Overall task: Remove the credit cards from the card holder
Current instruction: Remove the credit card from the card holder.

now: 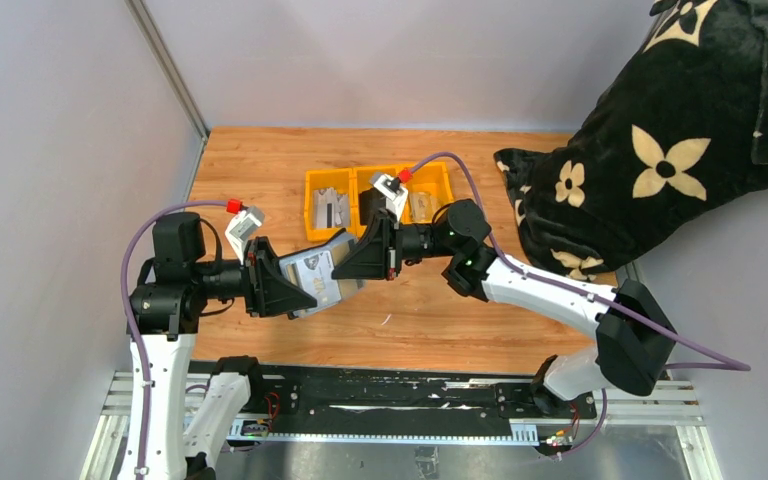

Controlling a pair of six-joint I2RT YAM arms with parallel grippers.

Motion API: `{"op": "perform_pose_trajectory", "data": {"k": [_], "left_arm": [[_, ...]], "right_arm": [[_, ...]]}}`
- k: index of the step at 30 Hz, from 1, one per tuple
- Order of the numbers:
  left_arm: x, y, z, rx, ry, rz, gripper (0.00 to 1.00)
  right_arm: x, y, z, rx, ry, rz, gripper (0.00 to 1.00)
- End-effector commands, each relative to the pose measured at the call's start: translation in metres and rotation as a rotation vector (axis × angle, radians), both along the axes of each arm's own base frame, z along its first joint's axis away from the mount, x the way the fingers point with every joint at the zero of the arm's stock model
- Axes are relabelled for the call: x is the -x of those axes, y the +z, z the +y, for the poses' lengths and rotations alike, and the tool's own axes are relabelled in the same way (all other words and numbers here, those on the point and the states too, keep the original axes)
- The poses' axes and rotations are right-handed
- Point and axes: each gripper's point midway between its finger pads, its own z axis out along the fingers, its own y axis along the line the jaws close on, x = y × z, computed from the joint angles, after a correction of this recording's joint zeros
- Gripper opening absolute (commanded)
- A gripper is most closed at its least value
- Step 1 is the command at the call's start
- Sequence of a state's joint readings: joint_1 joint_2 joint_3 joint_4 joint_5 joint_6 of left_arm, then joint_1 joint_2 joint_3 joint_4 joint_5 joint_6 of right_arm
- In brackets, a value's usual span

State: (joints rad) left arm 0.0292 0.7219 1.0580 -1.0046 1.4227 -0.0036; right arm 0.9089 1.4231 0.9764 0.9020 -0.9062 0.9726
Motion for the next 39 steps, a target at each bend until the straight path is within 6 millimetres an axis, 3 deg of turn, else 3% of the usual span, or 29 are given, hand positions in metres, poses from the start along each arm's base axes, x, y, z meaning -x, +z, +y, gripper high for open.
{"op": "perform_pose_trajectory", "data": {"k": [1, 10, 13, 15, 19, 21, 27, 39], "left_arm": [[0.006, 0.013, -0.002, 0.028, -0.044, -0.071, 0.24], [0.005, 0.009, -0.001, 0.011, -0.02, -0.073, 0.2], [0.002, 0.007, 0.0, -0.002, -0.002, -0.078, 0.2], [0.0, 0.005, 0.0, -0.009, 0.006, -0.072, 0.19], [-0.001, 0.005, 0.0, -0.011, 0.013, -0.065, 0.19], [0.0, 0.005, 0.0, -0.012, 0.014, -0.069, 0.19], [0.005, 0.008, 0.0, -0.009, 0.01, -0.086, 0.19], [0.003, 0.01, 0.0, -0.008, 0.01, -0.081, 0.19]], "right_arm": [[0.008, -0.01, -0.005, 0.024, 0.013, -0.014, 0.0], [0.007, -0.002, -0.01, 0.004, -0.006, -0.02, 0.01], [0.008, 0.007, -0.009, -0.036, -0.005, -0.006, 0.2], [0.013, 0.014, -0.005, -0.062, 0.014, -0.011, 0.27], [0.017, 0.014, 0.006, -0.054, 0.036, -0.013, 0.29], [0.015, 0.011, 0.011, -0.047, 0.038, -0.006, 0.25], [0.016, 0.012, 0.008, -0.056, 0.045, -0.011, 0.01], [0.014, -0.003, -0.017, -0.034, -0.004, 0.0, 0.0]]}}
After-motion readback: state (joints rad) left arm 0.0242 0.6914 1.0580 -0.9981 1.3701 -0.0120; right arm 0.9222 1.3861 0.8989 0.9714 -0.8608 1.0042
